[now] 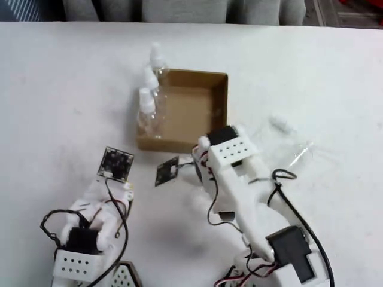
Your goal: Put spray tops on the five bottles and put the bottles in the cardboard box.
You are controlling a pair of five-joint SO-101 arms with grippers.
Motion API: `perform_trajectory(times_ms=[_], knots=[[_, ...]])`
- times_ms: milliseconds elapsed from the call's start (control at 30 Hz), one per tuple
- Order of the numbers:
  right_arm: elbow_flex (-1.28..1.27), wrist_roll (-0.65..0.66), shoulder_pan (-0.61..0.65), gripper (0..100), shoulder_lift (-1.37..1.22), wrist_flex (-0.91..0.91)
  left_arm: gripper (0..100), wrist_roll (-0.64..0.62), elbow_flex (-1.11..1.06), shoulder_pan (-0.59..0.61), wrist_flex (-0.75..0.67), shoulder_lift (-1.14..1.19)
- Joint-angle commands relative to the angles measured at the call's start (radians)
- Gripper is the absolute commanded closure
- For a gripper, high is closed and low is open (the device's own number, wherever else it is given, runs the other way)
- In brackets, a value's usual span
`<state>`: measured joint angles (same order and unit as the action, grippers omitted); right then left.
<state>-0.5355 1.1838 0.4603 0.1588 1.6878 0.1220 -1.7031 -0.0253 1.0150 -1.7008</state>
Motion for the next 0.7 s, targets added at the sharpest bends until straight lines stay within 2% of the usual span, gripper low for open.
perform_trajectory(times_ms=[0, 233, 333, 433, 667], knots=[[0.063, 0.014, 0.027, 80.8, 0.077, 0.039, 96, 0.011, 0.005, 0.008, 0.006, -0.024], [0.041, 0.018, 0.045, 59.6, 0.285, 0.038, 96, 0.011, 0.005, 0.008, 0.008, -0.024], [0.026, 0.021, 0.048, 59.4, 0.291, 0.03, 96, 0.011, 0.005, 0.008, 0.008, -0.024], [0.006, 0.084, 0.041, 59.4, 0.239, -0.035, 96, 0.011, 0.005, 0.01, 0.011, -0.024], [0.006, 0.097, 0.031, 59.4, 0.068, -0.176, 96, 0.011, 0.005, 0.045, 0.006, -0.024]])
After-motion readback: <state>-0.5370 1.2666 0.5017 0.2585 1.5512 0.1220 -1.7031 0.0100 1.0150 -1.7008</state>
